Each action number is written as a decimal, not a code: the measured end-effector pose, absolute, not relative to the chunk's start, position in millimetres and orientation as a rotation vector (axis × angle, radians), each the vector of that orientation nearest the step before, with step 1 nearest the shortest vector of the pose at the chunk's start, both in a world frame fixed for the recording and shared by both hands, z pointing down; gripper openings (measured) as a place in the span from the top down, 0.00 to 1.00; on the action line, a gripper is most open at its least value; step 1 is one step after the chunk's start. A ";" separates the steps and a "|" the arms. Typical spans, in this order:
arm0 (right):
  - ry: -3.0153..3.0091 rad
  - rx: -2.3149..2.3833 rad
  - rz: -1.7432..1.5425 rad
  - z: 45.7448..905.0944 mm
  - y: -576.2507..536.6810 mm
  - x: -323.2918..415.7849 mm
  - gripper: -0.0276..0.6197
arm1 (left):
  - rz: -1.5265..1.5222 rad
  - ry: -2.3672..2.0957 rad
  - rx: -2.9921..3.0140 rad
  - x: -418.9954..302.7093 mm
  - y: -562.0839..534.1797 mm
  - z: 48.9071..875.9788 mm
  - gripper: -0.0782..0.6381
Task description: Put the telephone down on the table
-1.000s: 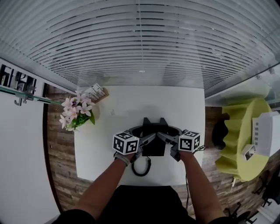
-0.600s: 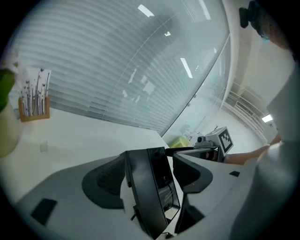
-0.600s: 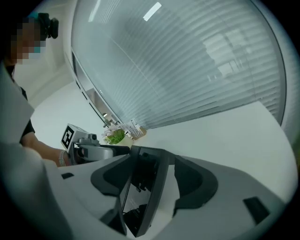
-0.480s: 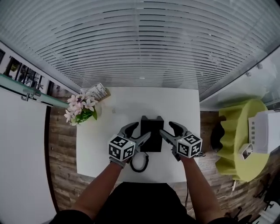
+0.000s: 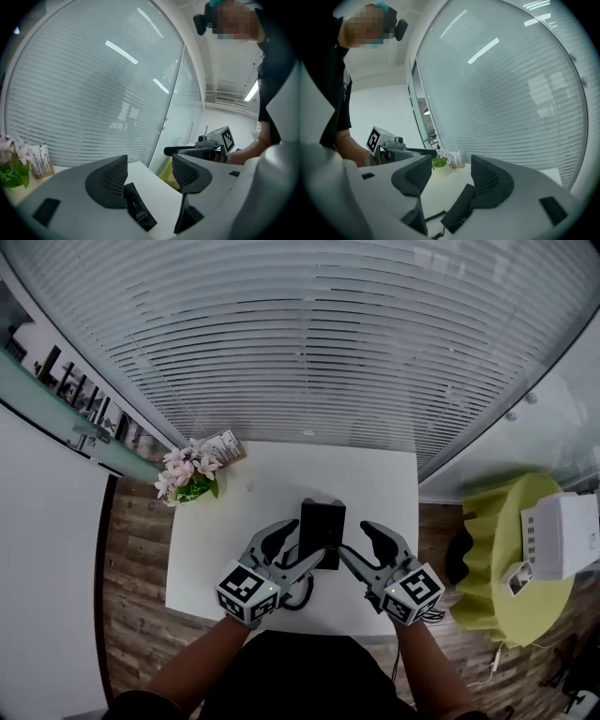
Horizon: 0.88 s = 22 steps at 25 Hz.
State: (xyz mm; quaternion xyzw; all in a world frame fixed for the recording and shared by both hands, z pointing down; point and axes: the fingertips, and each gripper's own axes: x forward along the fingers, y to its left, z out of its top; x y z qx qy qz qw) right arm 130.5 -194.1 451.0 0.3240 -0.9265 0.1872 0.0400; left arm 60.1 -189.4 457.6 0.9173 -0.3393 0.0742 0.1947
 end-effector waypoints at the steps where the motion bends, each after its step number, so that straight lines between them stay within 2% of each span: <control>1: -2.863 0.982 0.547 437.6 -188.2 128.1 0.54 | 0.201 -0.956 2.591 60.4 -183.1 447.1 0.46; 5: -2.936 0.972 0.438 393.0 -170.4 121.8 0.60 | 0.134 -0.973 2.682 62.3 -162.6 405.9 0.50; 9: -2.968 0.970 0.338 362.3 -154.5 123.2 0.82 | 0.044 -0.990 2.752 69.9 -147.2 366.8 0.65; 10: -2.972 0.963 0.317 357.0 -151.8 122.7 0.85 | 0.050 -1.000 2.775 70.8 -144.5 361.0 0.70; 13: -2.981 0.936 0.264 345.7 -145.8 118.9 0.88 | 0.063 -1.018 2.836 74.5 -138.0 349.8 0.84; 14: -2.982 0.926 0.245 343.4 -143.9 117.1 0.89 | 0.066 -1.024 2.844 75.7 -136.7 348.2 0.86; 22: -2.982 0.892 0.186 337.9 -134.3 109.0 0.92 | 0.062 -1.057 2.841 81.7 -134.3 343.9 0.88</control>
